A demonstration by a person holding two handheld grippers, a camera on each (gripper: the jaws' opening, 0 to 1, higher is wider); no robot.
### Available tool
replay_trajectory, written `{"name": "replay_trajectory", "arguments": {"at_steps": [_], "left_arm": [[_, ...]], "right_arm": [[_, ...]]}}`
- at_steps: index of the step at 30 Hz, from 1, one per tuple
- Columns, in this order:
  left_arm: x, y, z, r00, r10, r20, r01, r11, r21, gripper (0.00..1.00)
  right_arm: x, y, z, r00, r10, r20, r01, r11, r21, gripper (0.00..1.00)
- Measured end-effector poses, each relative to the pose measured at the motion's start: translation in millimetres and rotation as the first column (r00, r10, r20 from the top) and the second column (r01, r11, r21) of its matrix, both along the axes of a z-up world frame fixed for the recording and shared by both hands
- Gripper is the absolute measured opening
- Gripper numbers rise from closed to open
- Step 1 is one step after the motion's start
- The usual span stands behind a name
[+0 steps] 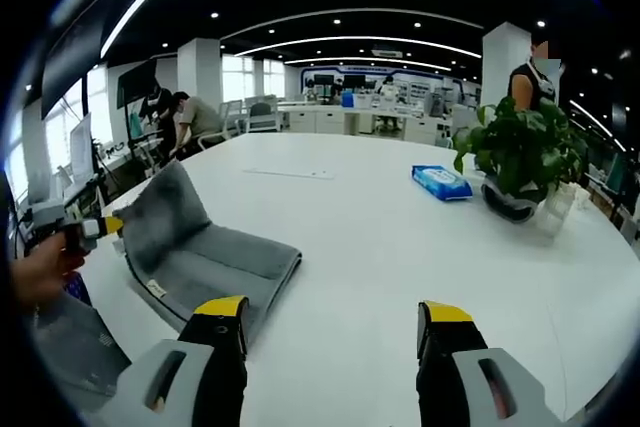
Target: Open the folded towel by lifting each exposed corner and separating the folded layers until the towel lies flat within the target outline without major curled edges
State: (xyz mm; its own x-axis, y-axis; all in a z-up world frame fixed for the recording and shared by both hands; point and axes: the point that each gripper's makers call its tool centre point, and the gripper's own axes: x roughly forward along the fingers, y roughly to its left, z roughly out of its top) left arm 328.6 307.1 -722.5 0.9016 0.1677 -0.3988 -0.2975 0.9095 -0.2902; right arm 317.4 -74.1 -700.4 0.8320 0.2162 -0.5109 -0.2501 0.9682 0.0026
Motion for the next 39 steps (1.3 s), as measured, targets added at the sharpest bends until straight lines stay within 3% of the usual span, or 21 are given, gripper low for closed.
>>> {"name": "replay_trajectory", "arguments": {"at_steps": [10,16,20,26,30,33,36,39], "left_arm": [[-7.5,7,-10.0,0.998,0.039,-0.049,-0.04,0.999,-0.02,0.06],[-10.4,10,-16.6,0.996,0.048,-0.081,-0.048,0.999,0.0,0.06],[-12.0,11,-18.7,0.994,0.053,-0.094,-0.053,0.999,0.001,0.08],[-14.0,17,-14.5,0.994,0.05,-0.1,-0.043,0.996,0.076,0.11],[-14.7,17,-15.2,0.993,0.052,-0.104,-0.043,0.995,0.088,0.14],[-11.9,15,-20.0,0.992,0.04,-0.119,-0.03,0.996,0.081,0.16],[-7.5,10,-25.0,0.991,0.012,-0.136,0.0,0.996,0.087,0.18],[-3.6,3,-34.5,0.985,-0.026,-0.172,0.041,0.996,0.084,0.19]], "right_arm": [[0,-1,-1.2,1.0,-0.002,-0.007,0.002,1.0,-0.004,0.68],[-1,1,-2.1,1.0,0.005,-0.012,-0.005,1.0,0.004,0.68],[-2,9,-3.9,0.999,0.041,-0.023,-0.041,0.999,0.019,0.68],[1,28,-3.6,0.99,0.134,-0.037,-0.132,0.99,0.05,0.67],[10,43,-1.8,0.971,0.236,-0.045,-0.234,0.972,0.033,0.63],[18,61,-1.5,0.935,0.349,-0.062,-0.346,0.937,0.046,0.55],[32,73,-11.5,0.9,0.42,-0.113,-0.423,0.906,0.0,0.47],[51,83,-19.9,0.895,0.432,-0.112,-0.435,0.9,-0.003,0.41]]}}
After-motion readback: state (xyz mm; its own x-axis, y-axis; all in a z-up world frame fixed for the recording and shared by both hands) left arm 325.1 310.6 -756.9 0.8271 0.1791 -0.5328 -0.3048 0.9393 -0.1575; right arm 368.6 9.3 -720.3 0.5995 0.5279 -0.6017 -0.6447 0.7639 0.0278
